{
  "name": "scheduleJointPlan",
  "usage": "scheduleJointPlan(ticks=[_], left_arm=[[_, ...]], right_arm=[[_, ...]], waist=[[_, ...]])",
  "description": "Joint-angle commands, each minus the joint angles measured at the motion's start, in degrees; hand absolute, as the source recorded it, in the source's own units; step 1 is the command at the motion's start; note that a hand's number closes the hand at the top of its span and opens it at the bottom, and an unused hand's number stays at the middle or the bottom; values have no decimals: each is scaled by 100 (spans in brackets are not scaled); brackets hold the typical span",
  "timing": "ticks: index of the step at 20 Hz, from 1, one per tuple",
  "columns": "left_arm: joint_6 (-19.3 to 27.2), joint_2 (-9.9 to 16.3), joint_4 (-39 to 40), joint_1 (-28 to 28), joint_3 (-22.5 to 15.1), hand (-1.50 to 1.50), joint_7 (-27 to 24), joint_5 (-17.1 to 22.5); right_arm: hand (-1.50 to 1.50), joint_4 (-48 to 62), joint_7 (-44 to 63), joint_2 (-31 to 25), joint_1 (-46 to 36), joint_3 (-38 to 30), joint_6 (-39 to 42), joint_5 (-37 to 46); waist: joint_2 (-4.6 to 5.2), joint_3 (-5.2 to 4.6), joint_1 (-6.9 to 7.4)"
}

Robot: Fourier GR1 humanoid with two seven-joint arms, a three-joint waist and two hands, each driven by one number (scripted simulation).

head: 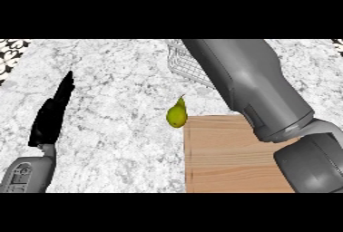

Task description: Pick the lemon from the cutting board and place it in the tiered basket

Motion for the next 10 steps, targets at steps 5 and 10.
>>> scheduleJointPlan(ticks=[5,10], left_arm=[[17,15,-142,242,79,0,-80,-16],[-190,134,-96,238,202,0,-154,149]], right_arm=[[150,-80,17,290,588,-566,-582,-463],[-150,-97,47,36,863,-1079,-1030,-806]], waist=[[-11,3,-40],[4,2,-27]])
